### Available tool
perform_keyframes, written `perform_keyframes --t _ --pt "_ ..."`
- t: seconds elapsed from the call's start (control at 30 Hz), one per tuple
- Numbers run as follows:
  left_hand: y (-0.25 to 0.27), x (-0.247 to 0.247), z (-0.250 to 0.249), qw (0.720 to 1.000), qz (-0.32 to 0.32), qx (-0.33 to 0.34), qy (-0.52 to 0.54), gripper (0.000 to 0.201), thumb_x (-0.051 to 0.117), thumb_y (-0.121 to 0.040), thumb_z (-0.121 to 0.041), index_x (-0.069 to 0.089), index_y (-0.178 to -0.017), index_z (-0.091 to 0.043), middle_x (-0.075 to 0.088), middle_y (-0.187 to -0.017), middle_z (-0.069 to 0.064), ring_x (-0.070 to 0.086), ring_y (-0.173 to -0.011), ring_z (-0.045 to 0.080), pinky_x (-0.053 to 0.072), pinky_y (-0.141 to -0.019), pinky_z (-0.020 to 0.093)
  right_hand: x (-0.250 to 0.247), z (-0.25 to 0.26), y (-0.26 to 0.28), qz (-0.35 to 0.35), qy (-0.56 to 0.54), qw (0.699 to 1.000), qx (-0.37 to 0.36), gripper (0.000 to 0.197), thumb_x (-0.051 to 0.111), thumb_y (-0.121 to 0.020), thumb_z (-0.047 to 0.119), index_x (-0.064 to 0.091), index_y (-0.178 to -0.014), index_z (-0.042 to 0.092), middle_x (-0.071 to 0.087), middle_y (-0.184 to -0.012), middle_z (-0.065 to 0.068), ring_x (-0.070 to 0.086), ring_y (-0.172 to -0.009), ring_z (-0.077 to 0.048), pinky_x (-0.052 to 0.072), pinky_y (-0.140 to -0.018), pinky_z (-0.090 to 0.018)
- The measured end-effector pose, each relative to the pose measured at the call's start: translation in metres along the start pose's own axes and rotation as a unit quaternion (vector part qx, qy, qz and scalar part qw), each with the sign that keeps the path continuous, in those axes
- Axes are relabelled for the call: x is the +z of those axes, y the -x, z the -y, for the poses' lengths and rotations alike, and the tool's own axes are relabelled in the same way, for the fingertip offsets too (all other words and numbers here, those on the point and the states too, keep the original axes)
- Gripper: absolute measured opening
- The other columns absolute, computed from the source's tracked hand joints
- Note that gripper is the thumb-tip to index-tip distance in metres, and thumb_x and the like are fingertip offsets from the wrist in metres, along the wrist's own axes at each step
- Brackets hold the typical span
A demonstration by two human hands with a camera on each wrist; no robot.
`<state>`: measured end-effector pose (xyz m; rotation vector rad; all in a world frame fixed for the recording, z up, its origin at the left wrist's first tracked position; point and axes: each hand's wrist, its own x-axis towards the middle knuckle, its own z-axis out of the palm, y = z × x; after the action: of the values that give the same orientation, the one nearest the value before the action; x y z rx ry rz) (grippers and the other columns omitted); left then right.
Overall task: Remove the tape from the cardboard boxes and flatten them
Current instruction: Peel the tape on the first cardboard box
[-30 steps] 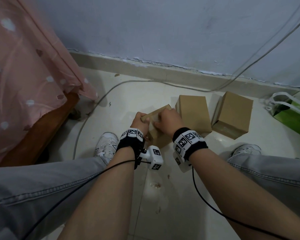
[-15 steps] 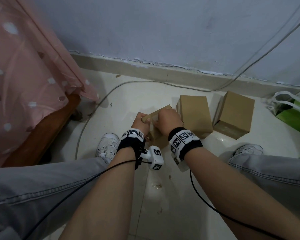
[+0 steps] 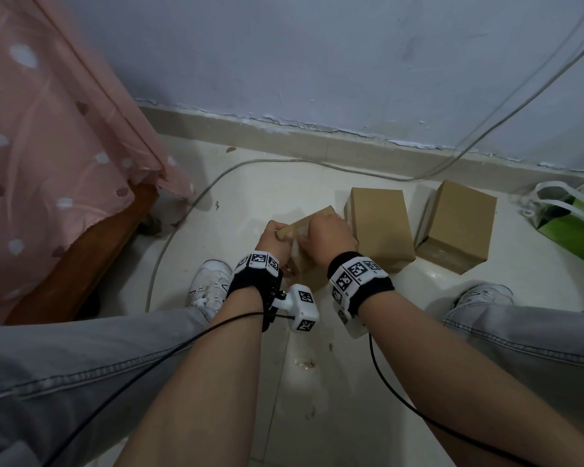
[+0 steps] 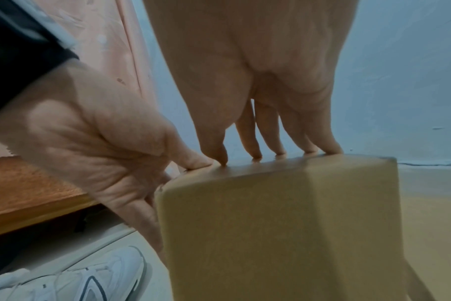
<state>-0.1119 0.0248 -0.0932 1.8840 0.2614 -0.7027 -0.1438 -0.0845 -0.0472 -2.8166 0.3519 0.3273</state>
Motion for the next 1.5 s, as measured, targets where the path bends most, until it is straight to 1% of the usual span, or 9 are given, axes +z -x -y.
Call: perform_keyframes --t 0.4,0.6,0.77,0.97,1.13,1.2,1.27,1.43,1.5 --pt "-0.003 0.000 0.003 1.000 -0.008 0.007 -0.017 0.005 0.045 -0.101 -0.028 0.047 -0.105 -0.024 0.063 -0.104 0.021 0.068 -0.087 0.045 0.057 -0.064 0.063 -0.002 0.010 0.002 0.000 -0.007 1.000 0.015 0.011 0.051 -0.090 0.020 0.051 -0.081 0.015 0.065 -0.095 -0.013 0.060 -0.101 -0.036 0.047 -0.095 -0.050" --pt "-0.004 -0.001 0.003 1.000 -0.002 0.003 -0.006 0.008 0.047 -0.101 -0.028 0.047 -0.107 -0.024 0.064 -0.100 0.019 0.069 -0.084 0.045 0.057 -0.065 0.062 0.000 0.003 -0.002 0.001 -0.013 1.000 0.010 0.036 0.054 -0.091 0.028 0.035 -0.063 0.015 0.066 -0.092 -0.015 0.062 -0.098 -0.037 0.050 -0.091 -0.050" --pt "-0.007 0.000 0.005 1.000 -0.009 0.007 -0.006 0.007 0.049 -0.101 -0.027 0.048 -0.107 -0.024 0.065 -0.101 0.019 0.069 -0.085 0.043 0.058 -0.068 0.061 -0.001 0.004 -0.003 -0.005 -0.007 1.000 0.002 0.022 0.056 -0.091 0.024 0.044 -0.076 0.013 0.065 -0.090 -0.014 0.062 -0.095 -0.036 0.051 -0.089 -0.048" --pt "-0.011 0.000 0.009 1.000 -0.009 0.019 -0.017 0.003 0.048 -0.100 -0.028 0.048 -0.103 -0.027 0.065 -0.101 0.021 0.069 -0.083 0.044 0.058 -0.068 0.060 0.001 0.007 -0.002 -0.017 0.019 1.000 0.005 0.017 0.051 -0.094 0.025 0.061 -0.094 0.010 0.065 -0.098 -0.012 0.059 -0.102 -0.036 0.042 -0.101 -0.052" --pt "-0.011 0.000 0.009 1.000 -0.004 0.017 -0.007 0.004 0.048 -0.099 -0.029 0.048 -0.103 -0.027 0.065 -0.100 0.020 0.069 -0.084 0.045 0.058 -0.066 0.061 0.003 0.003 -0.008 -0.022 -0.016 1.000 0.009 0.015 0.051 -0.090 0.014 0.051 -0.076 0.010 0.061 -0.083 -0.010 0.062 -0.093 -0.035 0.050 -0.086 -0.045" --pt "-0.012 -0.001 0.009 1.000 -0.003 0.011 -0.001 0.005 0.048 -0.099 -0.030 0.049 -0.103 -0.027 0.065 -0.100 0.021 0.069 -0.084 0.044 0.058 -0.066 0.061 0.002 -0.006 -0.011 -0.022 -0.025 0.999 -0.014 0.021 0.048 -0.091 0.013 0.066 -0.100 0.016 0.068 -0.098 -0.010 0.062 -0.102 -0.034 0.051 -0.088 -0.042" --pt "-0.012 -0.001 0.009 1.000 -0.005 0.008 0.009 0.005 0.049 -0.099 -0.029 0.050 -0.103 -0.026 0.065 -0.099 0.021 0.069 -0.084 0.044 0.058 -0.067 0.061 -0.001 -0.014 -0.014 -0.008 0.012 0.998 -0.055 0.041 0.045 -0.095 0.015 0.060 -0.130 0.032 0.066 -0.118 -0.009 0.060 -0.111 -0.030 0.049 -0.090 -0.040" --pt "-0.011 0.000 0.008 1.000 -0.005 0.003 0.020 0.008 0.047 -0.097 -0.026 0.050 -0.091 -0.030 0.065 -0.099 0.022 0.069 -0.085 0.045 0.057 -0.068 0.064 -0.005 -0.012 -0.018 0.010 0.114 0.983 -0.141 0.034 0.043 -0.100 0.023 0.066 -0.121 0.035 0.062 -0.107 -0.003 0.059 -0.107 -0.029 0.040 -0.101 -0.045" --pt "-0.011 0.000 0.008 1.000 -0.003 0.006 0.009 0.010 0.045 -0.098 -0.028 0.048 -0.089 -0.031 0.065 -0.103 0.021 0.068 -0.089 0.044 0.057 -0.072 0.063 -0.004 -0.012 -0.016 0.005 0.124 0.981 -0.152 0.029 0.045 -0.098 0.021 0.067 -0.115 0.028 0.062 -0.102 -0.004 0.060 -0.102 -0.030 0.043 -0.088 -0.040"
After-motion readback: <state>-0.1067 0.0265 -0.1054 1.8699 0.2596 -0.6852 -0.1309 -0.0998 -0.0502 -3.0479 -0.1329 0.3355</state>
